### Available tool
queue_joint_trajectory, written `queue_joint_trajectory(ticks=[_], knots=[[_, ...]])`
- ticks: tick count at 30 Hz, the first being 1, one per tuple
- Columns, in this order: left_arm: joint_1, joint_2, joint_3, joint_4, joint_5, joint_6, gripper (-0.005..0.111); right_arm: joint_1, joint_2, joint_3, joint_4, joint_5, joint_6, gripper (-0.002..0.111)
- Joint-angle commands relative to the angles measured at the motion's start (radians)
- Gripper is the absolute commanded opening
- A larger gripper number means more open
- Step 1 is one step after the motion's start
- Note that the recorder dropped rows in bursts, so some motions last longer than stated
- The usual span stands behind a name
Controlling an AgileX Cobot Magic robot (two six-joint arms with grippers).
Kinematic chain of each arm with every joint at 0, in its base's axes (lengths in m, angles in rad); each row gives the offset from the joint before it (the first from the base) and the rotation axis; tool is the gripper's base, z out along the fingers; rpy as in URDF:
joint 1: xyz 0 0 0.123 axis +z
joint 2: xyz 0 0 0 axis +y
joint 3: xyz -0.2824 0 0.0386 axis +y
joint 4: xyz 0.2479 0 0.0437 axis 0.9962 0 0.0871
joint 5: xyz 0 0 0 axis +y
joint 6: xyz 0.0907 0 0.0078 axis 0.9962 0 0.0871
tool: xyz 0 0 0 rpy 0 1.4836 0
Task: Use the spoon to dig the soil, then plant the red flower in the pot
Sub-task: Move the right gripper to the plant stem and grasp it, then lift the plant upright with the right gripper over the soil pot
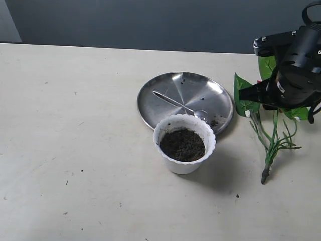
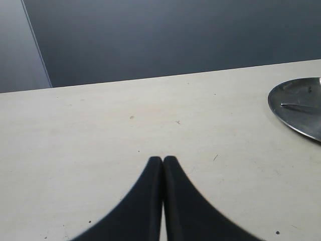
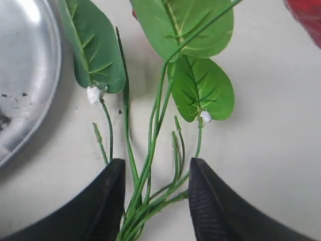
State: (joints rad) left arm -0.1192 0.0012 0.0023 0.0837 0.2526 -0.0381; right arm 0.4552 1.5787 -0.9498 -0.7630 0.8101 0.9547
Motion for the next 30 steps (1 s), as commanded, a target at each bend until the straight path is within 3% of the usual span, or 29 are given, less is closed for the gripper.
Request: queue_joint_trajectory(ticks=[1,7,22,24,28,30], knots=[[-0.005,-0.001,-0.002,0.0,-0.013,-0.004,0.001,-0.121,0.043,0.006,-0.011,-0.097,0.025,0.041],[-0.005,-0.001,-0.002,0.0,-0.013,-0.004,0.001,-0.235,0.093,0.006,0.07,-0.3,-0.044,0.041],[-0.005,-0.001,-0.002,0.0,-0.013,-0.004,0.001,-0.235,0.291,-0.043,0.025,-0.397,-0.061,0.04],[-0.005,-0.001,-0.002,0.0,-0.013,-0.004,0.001,-0.235,0.317,-0.074,0.022,-0.397,-0.061,0.034],[-0.005,-0.001,-0.002,0.0,-0.013,-0.004,0.001,-0.235,0.333,-0.113,0.022,-0.397,-0.063,0.0],[-0.005,-0.001,-0.002,0.0,-0.013,-0.004,0.001,-0.235,0.323,-0.122,0.016,-0.394,-0.063,0.0]])
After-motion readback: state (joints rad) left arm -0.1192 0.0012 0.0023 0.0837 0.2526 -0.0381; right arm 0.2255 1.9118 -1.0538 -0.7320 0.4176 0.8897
